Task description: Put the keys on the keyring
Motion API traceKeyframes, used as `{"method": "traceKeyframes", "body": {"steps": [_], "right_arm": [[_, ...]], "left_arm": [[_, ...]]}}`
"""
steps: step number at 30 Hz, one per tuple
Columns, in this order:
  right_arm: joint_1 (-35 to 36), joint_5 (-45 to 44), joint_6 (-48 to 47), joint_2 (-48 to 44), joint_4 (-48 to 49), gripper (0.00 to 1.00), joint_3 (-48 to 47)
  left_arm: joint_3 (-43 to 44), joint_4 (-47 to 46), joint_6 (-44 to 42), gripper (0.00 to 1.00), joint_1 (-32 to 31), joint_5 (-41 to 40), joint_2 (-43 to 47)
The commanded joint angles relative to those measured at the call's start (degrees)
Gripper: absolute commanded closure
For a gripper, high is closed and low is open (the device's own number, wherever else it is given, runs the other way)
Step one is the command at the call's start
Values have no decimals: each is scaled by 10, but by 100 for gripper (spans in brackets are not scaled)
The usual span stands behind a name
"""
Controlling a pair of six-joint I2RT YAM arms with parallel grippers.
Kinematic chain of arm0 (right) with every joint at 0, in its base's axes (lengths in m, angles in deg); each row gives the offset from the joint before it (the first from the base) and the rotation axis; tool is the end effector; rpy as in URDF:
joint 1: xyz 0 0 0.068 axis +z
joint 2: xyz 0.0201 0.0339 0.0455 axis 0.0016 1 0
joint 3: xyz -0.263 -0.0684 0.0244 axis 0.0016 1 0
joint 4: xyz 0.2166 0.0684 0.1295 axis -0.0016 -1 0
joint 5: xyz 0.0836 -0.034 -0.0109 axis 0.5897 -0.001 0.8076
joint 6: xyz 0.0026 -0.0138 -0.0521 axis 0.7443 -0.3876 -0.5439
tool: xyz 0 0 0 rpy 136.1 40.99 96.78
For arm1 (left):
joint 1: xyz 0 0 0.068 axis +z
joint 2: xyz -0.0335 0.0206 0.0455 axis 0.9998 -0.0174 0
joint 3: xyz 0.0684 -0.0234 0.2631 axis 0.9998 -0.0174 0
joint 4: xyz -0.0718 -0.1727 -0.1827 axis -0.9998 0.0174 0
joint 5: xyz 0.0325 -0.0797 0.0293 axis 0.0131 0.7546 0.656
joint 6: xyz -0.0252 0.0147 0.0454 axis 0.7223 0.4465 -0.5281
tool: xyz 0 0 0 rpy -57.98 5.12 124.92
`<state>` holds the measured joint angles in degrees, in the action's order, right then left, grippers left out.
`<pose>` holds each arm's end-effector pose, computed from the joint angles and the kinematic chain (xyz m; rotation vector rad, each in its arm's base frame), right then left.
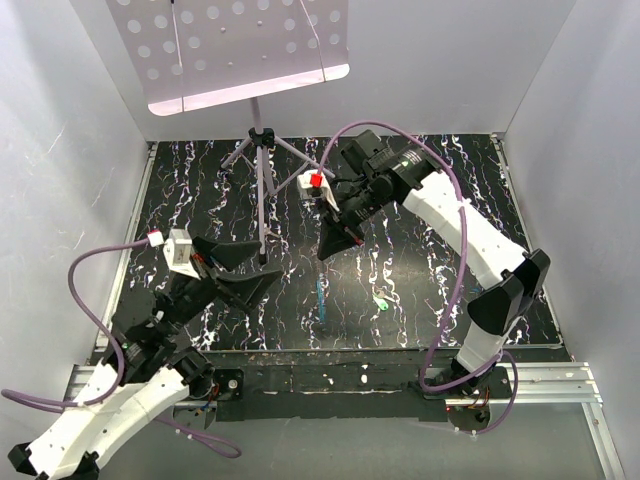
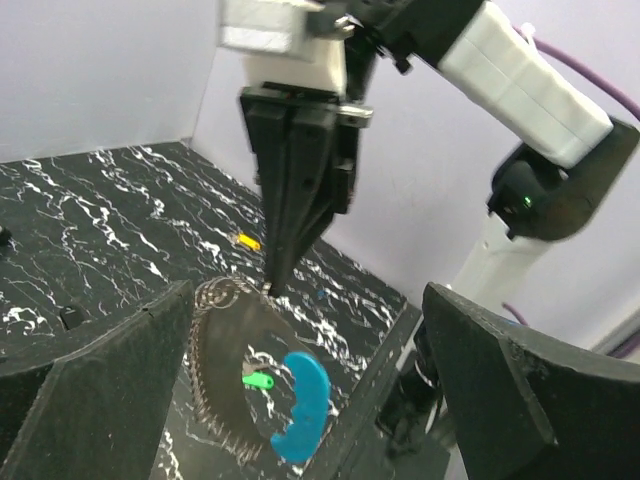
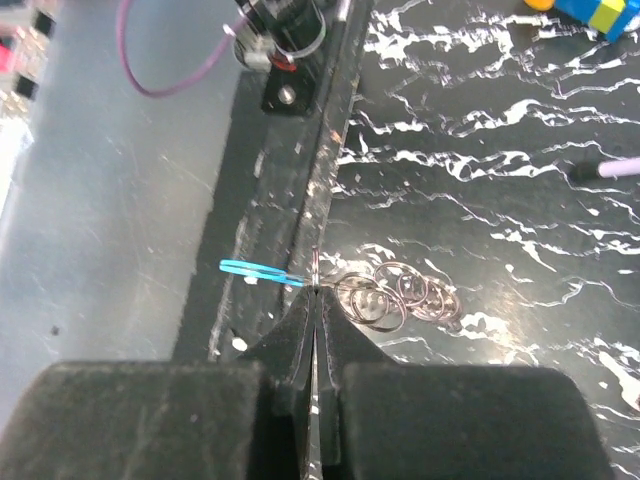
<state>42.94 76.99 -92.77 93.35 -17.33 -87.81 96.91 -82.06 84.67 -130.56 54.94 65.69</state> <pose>0.2271 0.2501 0.4012 -1.8000 1.5798 1.2394 0.0686 -0.0686 0.3533 0.3104 1.3553 -1.1334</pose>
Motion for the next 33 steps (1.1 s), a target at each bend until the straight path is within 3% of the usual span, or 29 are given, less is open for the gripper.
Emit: {"method": "traceKeyframes", "body": {"steps": [1, 5, 9, 14, 16, 22, 33], "right_arm": [[10, -55, -127, 18, -160, 99, -42], [14, -64, -123, 23, -162, 99, -44], [14, -45, -132, 32, -176, 99, -51], [14, -28, -147, 39, -195, 99, -62], [15, -23, -148, 40, -195, 99, -66], [16, -7, -148, 51, -199, 99, -72], [15, 4, -145, 59, -204, 99, -78]], "left_arm": [[72, 180, -58, 2, 3, 98, -59], [105, 169, -71, 2, 14, 215, -148], [96, 95, -40, 2, 68, 353, -212], [26, -176, 118, 2, 165, 486, -275], [26, -215, 142, 2, 174, 492, -295], [52, -183, 143, 12, 175, 494, -313], [119, 55, -5, 41, 175, 448, -310]]}}
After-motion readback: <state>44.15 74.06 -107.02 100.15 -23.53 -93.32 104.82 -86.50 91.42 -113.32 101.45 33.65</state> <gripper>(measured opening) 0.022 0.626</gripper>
